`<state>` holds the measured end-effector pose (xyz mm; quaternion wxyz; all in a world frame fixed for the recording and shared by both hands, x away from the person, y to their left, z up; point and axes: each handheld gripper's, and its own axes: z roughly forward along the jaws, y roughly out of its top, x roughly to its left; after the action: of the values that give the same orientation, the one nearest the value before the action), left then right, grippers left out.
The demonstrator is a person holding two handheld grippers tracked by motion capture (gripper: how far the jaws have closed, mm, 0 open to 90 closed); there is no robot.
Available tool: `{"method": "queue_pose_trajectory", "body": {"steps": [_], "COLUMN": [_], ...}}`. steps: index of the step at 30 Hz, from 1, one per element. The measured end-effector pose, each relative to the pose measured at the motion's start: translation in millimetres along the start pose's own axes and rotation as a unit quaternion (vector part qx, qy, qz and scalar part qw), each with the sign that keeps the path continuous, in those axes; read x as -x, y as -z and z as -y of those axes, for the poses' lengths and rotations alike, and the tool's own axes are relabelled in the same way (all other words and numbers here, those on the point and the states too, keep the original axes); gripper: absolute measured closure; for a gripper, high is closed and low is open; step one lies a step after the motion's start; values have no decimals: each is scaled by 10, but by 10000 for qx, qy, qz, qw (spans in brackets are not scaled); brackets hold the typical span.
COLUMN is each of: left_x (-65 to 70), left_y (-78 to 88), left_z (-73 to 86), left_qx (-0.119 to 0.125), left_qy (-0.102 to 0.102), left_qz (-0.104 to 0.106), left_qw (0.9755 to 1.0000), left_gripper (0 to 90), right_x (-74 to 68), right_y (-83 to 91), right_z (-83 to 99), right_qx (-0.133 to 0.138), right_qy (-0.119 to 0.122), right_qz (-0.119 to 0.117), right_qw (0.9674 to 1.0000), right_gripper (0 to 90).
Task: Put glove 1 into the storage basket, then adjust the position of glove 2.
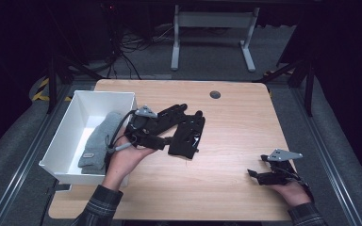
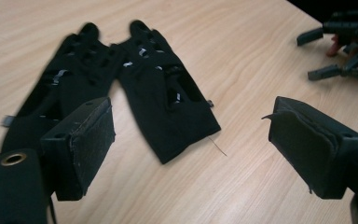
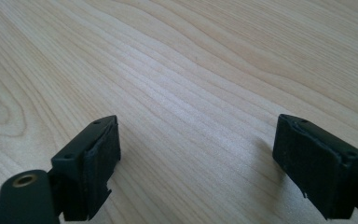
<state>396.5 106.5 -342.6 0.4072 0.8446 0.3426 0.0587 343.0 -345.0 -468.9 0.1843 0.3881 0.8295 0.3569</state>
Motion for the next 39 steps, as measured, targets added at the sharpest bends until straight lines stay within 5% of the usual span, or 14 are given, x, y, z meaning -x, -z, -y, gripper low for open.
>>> {"method": "queue_pose_trajectory", "body": {"steps": [9, 23, 25, 32, 39], "left_x": [200, 205, 205, 207, 224], "left_y": [-377, -735, -775, -865, -923], "left_z": [222, 749, 814, 957, 1004], "left_qx": [-287, -481, -515, -747, -772], "left_qy": [-279, -395, -430, -646, -1003], "left_qz": [48, 89, 69, 55, -150], "left_qw": [9992, 9980, 9977, 9951, 9918], "left_gripper": [153, 145, 143, 99, 13], "right_x": [-1, -29, -65, -153, -287], "right_y": [0, 11, 36, -2, -137], "right_z": [0, -31, -74, -325, -589], "right_qx": [0, -98, -101, -13, 63], "right_qy": [0, 48, 86, -2, 247], "right_qz": [-1, 42, 70, -364, -595], "right_qw": [10000, 9999, 9999, 9993, 9979], "right_gripper": [155, 173, 243, 581, 870]}}
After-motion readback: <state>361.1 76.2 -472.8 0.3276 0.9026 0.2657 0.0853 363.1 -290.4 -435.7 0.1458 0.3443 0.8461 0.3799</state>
